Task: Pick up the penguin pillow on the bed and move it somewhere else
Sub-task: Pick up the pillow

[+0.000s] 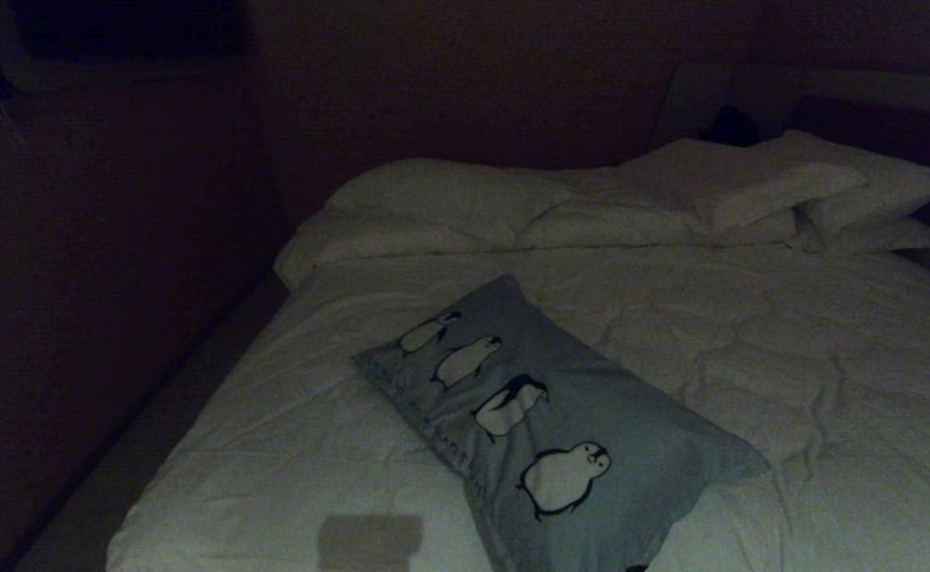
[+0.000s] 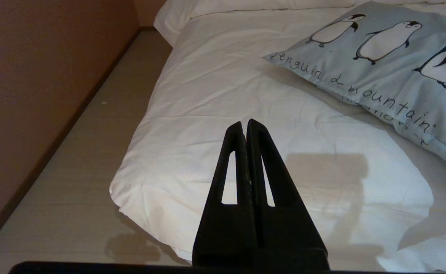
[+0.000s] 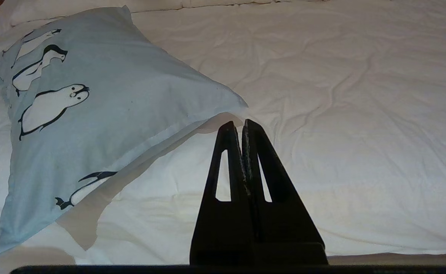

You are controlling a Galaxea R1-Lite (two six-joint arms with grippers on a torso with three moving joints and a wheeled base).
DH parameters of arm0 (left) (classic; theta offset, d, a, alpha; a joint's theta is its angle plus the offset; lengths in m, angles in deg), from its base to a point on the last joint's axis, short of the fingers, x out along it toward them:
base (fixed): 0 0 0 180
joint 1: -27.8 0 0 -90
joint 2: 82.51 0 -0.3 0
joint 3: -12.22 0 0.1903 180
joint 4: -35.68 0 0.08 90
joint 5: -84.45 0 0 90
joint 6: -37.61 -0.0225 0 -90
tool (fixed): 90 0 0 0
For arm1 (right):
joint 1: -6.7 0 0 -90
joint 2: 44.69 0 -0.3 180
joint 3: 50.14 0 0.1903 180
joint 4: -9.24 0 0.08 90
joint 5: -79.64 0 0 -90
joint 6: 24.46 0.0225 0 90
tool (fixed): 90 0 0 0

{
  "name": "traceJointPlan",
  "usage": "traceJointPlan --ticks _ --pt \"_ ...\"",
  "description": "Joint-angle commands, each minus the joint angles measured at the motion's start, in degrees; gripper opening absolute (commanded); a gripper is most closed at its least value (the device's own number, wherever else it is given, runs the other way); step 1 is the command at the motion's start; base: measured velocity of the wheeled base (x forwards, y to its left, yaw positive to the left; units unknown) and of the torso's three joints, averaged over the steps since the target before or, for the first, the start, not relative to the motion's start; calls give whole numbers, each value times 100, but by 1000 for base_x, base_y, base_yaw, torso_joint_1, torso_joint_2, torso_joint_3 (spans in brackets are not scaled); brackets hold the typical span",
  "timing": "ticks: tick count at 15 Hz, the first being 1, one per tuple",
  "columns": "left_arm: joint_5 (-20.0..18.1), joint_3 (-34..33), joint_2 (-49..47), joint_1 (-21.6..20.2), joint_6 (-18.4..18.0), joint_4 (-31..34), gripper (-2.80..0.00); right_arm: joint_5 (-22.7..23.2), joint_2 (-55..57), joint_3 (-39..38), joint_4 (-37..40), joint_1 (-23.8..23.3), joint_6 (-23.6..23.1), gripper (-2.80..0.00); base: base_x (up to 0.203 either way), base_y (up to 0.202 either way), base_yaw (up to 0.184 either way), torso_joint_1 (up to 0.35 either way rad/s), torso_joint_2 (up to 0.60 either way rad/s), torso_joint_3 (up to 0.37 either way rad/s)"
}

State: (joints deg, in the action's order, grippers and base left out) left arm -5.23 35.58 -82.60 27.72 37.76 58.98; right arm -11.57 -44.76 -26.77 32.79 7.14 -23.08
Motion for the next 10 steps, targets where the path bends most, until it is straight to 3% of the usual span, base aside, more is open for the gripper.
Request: traceJointPlan --ticks 1,10 --pt "3 0 0 -1 0 -2 -280 -3 7 0 -9 0 3 -280 0 0 0 0 0 0" --pt "3 0 0 -1 1 -2 -280 -11 7 4 -9 4 -41 -280 0 0 0 0 0 0"
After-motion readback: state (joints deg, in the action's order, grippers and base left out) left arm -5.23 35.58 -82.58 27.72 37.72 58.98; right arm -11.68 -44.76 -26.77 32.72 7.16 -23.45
